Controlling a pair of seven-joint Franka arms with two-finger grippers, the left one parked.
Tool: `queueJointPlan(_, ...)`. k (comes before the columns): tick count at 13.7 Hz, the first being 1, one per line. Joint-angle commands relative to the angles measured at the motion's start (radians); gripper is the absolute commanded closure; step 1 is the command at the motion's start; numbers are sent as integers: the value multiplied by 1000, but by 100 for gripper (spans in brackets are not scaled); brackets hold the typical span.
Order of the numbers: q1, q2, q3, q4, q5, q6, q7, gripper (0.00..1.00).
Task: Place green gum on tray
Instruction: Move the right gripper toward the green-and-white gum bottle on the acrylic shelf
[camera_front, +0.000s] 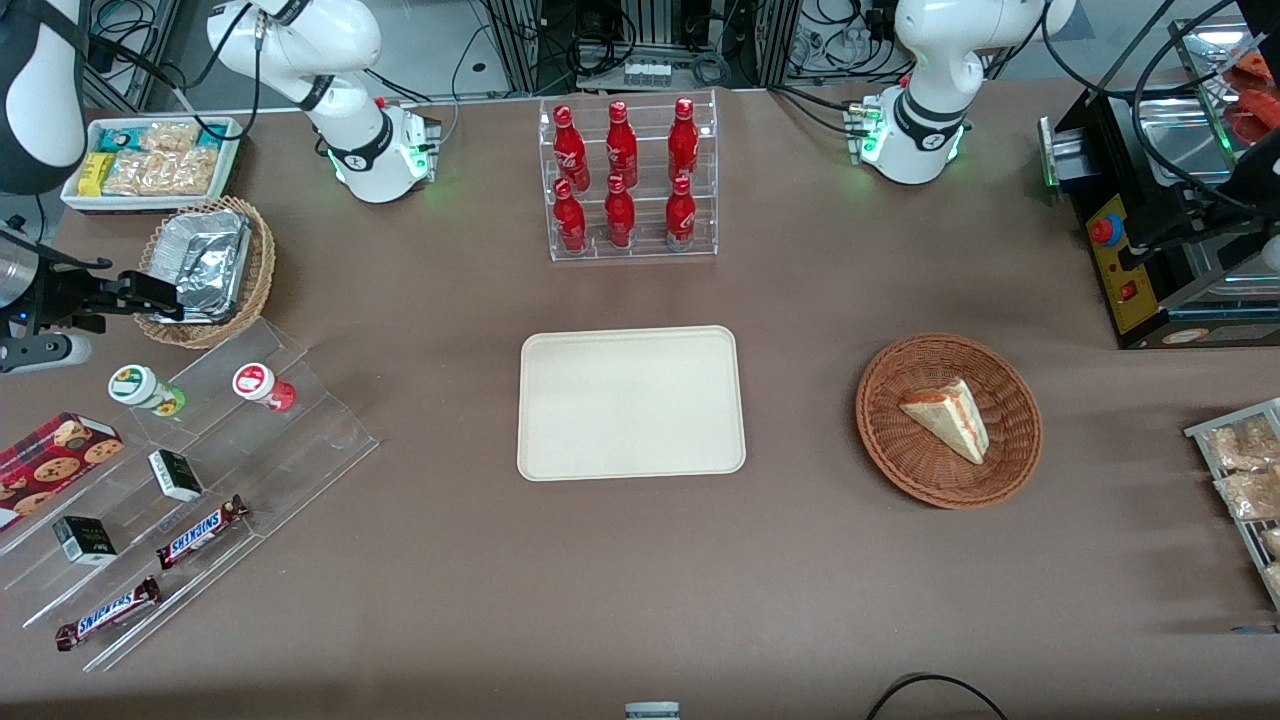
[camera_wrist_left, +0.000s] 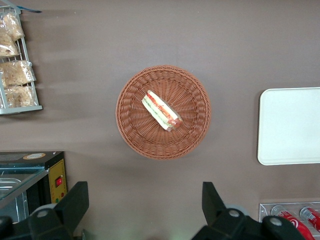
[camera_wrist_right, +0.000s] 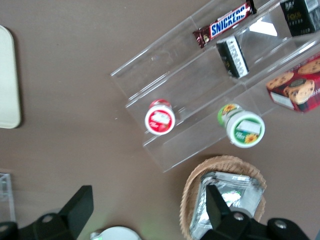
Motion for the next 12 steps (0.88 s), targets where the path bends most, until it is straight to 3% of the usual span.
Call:
queueJointPlan(1,-46,-126,-2,-201,6,158,-113,0)
queueJointPlan(6,-144,-118,-3,-283,6,299,-433,0)
queueJointPlan(12,-200,-37,-6,-297,9,408,-834,0)
